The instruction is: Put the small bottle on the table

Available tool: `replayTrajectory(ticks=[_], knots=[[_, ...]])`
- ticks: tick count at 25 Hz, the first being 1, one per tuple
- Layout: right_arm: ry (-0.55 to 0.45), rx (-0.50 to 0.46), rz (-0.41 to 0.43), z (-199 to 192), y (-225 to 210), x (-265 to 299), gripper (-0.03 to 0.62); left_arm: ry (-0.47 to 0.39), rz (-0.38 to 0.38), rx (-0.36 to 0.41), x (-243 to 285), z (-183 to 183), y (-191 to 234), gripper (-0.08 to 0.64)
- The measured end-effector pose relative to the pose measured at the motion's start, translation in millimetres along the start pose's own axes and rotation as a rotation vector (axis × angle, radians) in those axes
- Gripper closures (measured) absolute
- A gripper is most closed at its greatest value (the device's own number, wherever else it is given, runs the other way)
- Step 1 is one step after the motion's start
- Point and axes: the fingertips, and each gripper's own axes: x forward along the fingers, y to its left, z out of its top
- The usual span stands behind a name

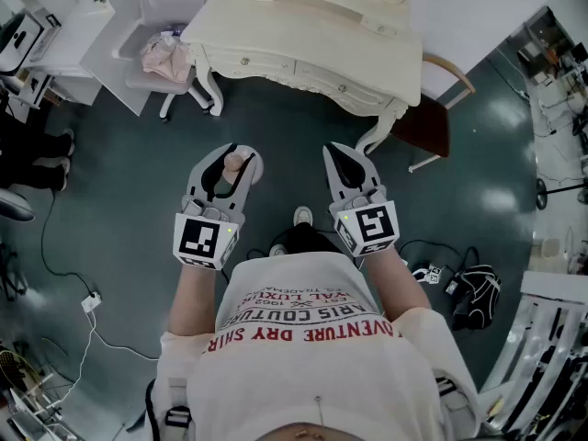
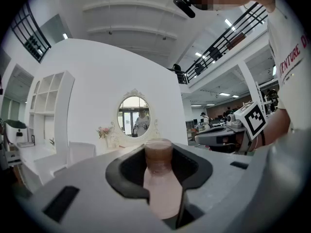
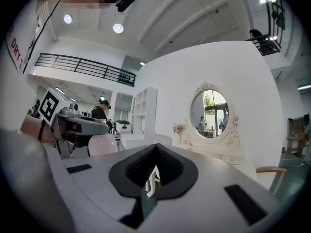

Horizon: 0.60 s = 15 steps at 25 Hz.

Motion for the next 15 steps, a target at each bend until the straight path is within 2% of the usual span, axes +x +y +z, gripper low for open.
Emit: replayTrajectory(ticks=[10, 15], knots=[[-0.005, -0.007, 0.003, 3.8, 4.8, 7.2, 0.594, 0.003, -0.012, 0.012, 1.5, -1.7, 4.6, 0.422], [-0.011, 0.026, -0.009, 3.9, 5.1, 15.1, 0.594, 0.007, -0.010, 0.016, 3.2, -2.5, 12.2, 0.422]])
